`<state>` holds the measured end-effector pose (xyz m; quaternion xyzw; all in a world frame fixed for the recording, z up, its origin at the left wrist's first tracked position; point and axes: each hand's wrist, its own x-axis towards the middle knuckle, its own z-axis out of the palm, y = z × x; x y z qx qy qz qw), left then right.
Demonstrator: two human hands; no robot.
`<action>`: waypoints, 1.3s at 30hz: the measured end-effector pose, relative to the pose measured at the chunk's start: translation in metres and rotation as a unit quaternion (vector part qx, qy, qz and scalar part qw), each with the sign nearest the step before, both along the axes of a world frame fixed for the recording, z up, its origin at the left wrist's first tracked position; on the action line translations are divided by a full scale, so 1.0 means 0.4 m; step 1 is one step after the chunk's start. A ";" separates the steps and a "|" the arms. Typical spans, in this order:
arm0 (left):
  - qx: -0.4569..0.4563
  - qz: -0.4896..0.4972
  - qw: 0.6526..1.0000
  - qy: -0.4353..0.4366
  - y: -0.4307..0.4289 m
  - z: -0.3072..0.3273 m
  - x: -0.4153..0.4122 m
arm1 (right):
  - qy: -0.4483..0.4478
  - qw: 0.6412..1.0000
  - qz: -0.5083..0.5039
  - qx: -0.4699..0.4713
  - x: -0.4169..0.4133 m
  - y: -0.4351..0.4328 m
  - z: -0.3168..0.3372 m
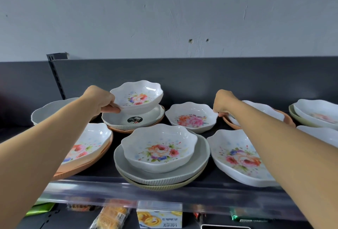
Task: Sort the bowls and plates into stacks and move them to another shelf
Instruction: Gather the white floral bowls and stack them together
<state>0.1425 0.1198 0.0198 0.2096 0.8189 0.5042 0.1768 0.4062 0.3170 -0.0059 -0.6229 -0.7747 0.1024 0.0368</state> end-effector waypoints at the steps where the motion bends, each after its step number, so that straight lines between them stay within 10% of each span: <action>1: 0.004 -0.008 1.000 0.001 0.003 0.009 0.012 | 0.008 1.000 0.002 0.005 0.003 0.005 0.000; 11: 0.005 -0.078 0.997 0.006 0.075 0.037 0.136 | 0.081 0.990 -0.031 0.109 0.168 0.041 0.044; 26: 0.015 -0.077 0.997 0.008 0.110 0.033 0.252 | 0.096 0.988 0.122 -0.020 0.126 0.005 0.029; 39: 0.001 -0.036 0.999 0.012 0.039 0.027 0.197 | 0.127 0.990 0.060 -0.010 0.066 0.006 0.009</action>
